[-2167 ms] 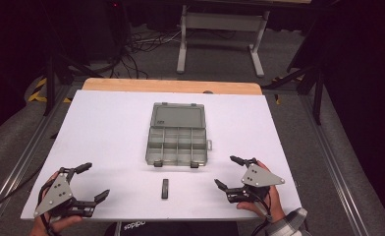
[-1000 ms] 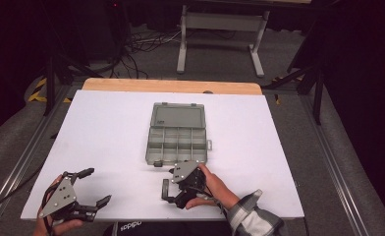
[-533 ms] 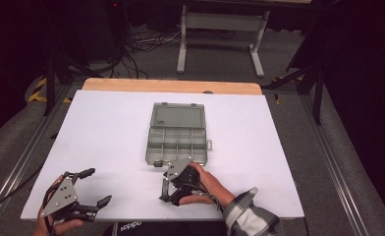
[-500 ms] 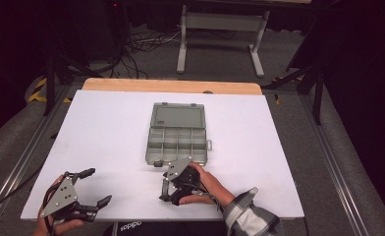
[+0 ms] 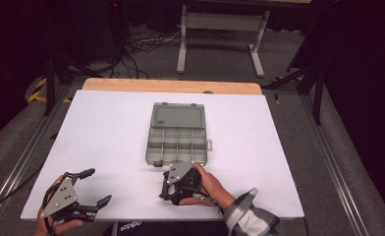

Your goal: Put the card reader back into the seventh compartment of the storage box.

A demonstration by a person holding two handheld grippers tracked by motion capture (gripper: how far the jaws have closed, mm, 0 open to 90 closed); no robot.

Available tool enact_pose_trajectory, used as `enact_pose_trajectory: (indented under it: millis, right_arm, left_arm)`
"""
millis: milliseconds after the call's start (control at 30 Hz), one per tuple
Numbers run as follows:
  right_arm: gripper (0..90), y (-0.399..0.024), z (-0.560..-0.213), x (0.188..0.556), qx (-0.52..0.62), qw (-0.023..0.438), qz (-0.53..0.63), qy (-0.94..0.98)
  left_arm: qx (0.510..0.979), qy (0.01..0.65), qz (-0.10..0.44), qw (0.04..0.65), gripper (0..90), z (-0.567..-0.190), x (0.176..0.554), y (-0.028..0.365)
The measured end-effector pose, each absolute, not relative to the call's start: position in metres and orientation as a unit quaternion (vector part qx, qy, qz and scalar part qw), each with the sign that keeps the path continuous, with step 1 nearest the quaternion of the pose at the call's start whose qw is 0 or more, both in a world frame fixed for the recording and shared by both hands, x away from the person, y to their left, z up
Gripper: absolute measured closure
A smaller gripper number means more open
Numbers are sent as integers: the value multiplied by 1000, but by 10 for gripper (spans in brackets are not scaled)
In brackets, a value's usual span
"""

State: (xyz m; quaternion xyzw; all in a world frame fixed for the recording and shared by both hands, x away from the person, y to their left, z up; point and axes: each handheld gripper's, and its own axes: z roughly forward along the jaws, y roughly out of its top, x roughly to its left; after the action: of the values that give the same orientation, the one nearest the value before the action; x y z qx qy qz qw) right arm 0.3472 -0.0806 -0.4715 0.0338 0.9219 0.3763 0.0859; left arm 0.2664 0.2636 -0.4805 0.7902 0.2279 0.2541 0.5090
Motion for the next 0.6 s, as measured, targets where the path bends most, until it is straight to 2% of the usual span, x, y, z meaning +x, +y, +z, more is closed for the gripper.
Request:
enact_pose_trajectory:
  millis: [600]
  right_arm:
    - [310,-108,-432,334,40,141,422,895]
  left_arm:
    - [795,219,253,507,74,-481,267,260]
